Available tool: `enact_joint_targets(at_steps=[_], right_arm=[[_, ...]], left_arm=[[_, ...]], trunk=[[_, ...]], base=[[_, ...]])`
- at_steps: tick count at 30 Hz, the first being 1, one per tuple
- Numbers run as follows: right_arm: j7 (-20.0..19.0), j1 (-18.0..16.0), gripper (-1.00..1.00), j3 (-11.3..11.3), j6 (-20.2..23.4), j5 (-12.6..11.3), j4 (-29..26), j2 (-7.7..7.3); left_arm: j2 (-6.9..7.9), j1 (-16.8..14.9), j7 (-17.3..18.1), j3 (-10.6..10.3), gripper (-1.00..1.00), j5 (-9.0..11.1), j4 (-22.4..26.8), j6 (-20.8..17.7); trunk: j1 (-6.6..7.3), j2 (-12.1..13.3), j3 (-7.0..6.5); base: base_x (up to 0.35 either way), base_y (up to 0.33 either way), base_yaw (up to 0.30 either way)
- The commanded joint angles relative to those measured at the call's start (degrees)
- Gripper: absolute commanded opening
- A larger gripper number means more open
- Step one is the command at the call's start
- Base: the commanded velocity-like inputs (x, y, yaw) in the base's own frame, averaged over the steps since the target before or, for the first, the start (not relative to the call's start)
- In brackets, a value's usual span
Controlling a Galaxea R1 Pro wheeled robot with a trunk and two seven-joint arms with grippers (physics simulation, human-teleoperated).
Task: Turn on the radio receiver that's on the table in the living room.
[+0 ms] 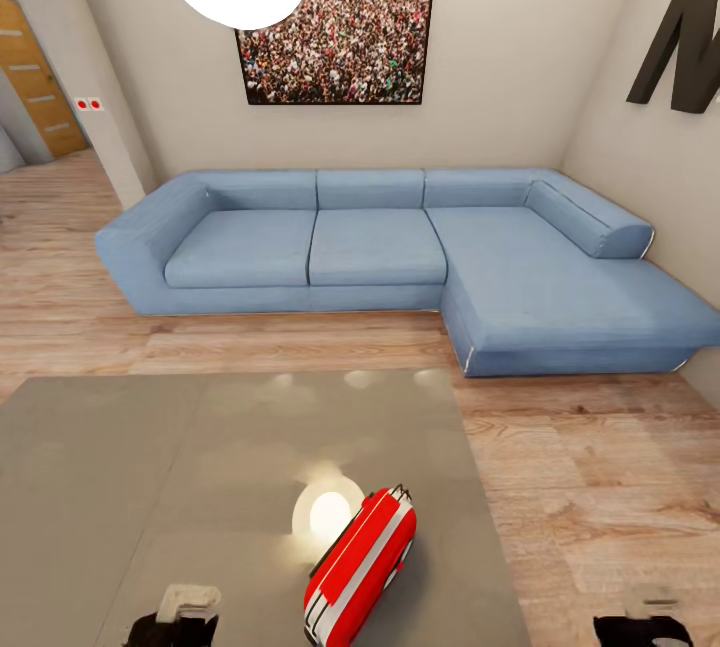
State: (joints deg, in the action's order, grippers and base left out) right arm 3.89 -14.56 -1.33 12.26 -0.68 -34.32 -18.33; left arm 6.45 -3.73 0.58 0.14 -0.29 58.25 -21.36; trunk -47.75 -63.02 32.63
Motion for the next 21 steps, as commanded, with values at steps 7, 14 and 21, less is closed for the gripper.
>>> enact_joint_targets(at_steps=[7, 14, 21], right_arm=[[-1.0, -8.4, 1.00, 0.0, 1.2, 0.1, 0.2, 0.26], [-13.6, -10.9, 1.00, 0.0, 6.4, 0.0, -3.2, 0.04], [-23.3, -11.1, 1.00, 0.0, 12.5, 0.1, -10.7, 0.26]], left_arm=[[-2.34, -7.9, 2.4, -0.6, 1.00, 0.1, -0.2, -2.9], [-4.23, -13.8, 15.1, -0.6, 1.00, 0.0, -0.1, -3.2], [-8.43, -14.5, 18.0, -3.2, 1.00, -2.7, -0.1, -2.8]], trunk=[[0.00, 0.0, 0.00], [0.00, 0.0, 0.00], [0.00, 0.0, 0.00]], base=[[0.000, 0.000, 0.000], [0.000, 0.000, 0.000], [0.000, 0.000, 0.000]])
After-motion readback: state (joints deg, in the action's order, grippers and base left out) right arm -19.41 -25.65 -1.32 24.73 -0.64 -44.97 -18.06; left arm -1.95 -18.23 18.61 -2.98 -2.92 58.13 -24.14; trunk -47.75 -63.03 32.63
